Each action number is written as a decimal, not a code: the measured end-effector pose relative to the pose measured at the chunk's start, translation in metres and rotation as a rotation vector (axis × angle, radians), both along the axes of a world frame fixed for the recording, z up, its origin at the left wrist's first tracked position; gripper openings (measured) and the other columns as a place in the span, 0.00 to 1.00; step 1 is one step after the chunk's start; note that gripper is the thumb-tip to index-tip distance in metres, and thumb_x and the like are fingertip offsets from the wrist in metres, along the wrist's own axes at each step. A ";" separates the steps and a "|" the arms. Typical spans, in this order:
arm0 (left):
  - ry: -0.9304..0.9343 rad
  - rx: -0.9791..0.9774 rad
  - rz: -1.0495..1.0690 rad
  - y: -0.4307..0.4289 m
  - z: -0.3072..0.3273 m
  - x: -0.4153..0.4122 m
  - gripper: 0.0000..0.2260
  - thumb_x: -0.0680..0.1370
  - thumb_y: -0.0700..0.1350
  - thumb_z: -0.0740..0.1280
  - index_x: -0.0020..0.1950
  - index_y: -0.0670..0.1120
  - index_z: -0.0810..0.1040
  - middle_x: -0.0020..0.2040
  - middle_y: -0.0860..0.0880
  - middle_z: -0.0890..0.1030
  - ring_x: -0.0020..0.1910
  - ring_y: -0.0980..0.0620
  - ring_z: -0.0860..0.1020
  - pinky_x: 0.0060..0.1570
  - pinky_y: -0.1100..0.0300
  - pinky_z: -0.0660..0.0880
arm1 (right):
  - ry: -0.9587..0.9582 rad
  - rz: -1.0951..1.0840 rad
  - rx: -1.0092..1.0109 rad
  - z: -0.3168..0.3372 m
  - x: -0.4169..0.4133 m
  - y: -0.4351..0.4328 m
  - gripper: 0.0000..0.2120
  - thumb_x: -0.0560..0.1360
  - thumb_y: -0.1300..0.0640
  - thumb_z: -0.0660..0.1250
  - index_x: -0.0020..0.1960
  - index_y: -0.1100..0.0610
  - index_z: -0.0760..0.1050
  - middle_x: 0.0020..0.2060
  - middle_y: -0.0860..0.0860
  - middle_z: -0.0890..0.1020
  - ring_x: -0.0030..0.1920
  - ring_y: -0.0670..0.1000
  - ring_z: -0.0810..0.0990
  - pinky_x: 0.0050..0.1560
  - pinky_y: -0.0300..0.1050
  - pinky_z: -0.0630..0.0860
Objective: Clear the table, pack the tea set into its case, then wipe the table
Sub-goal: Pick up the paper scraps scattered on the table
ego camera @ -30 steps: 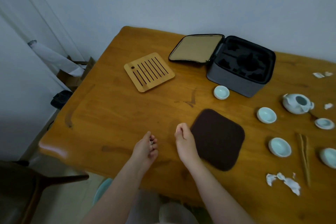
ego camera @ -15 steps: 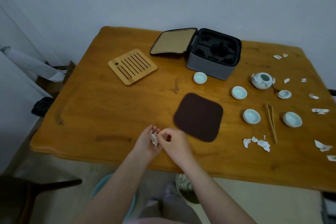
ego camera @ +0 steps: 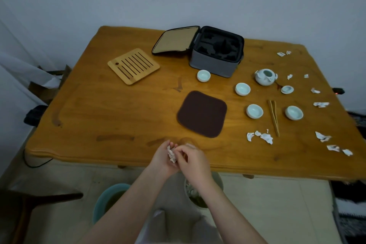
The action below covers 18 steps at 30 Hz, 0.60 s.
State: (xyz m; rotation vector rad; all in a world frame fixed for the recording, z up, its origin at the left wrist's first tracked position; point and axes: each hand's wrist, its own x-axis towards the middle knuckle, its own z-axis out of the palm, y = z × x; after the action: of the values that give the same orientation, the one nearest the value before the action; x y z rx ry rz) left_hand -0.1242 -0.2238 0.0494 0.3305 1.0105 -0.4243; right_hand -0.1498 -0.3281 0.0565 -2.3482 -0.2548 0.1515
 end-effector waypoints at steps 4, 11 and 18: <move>-0.037 0.020 -0.018 -0.032 -0.004 0.003 0.16 0.82 0.50 0.58 0.36 0.48 0.70 0.36 0.49 0.73 0.37 0.52 0.74 0.42 0.56 0.73 | 0.029 -0.014 0.112 0.006 0.000 -0.036 0.07 0.77 0.57 0.66 0.53 0.50 0.82 0.47 0.42 0.82 0.46 0.42 0.78 0.46 0.40 0.77; -0.035 -0.014 -0.037 -0.121 -0.004 -0.001 0.17 0.82 0.51 0.58 0.34 0.48 0.66 0.22 0.52 0.67 0.16 0.58 0.64 0.13 0.68 0.58 | 0.120 -0.208 0.131 0.002 0.014 -0.152 0.09 0.80 0.55 0.63 0.57 0.48 0.80 0.48 0.41 0.82 0.48 0.40 0.78 0.52 0.40 0.78; -0.008 0.002 0.009 -0.189 -0.009 0.010 0.16 0.82 0.51 0.60 0.35 0.47 0.68 0.27 0.52 0.69 0.21 0.58 0.65 0.16 0.67 0.60 | -0.011 -0.237 -0.460 -0.030 0.057 -0.242 0.14 0.80 0.53 0.60 0.64 0.51 0.75 0.58 0.49 0.78 0.57 0.49 0.77 0.52 0.43 0.76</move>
State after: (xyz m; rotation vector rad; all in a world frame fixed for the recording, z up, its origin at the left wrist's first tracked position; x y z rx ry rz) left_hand -0.1146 -0.4128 0.0400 0.3291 1.0043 -0.4137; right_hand -0.0927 -0.5704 0.0265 -2.8129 0.0645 0.0877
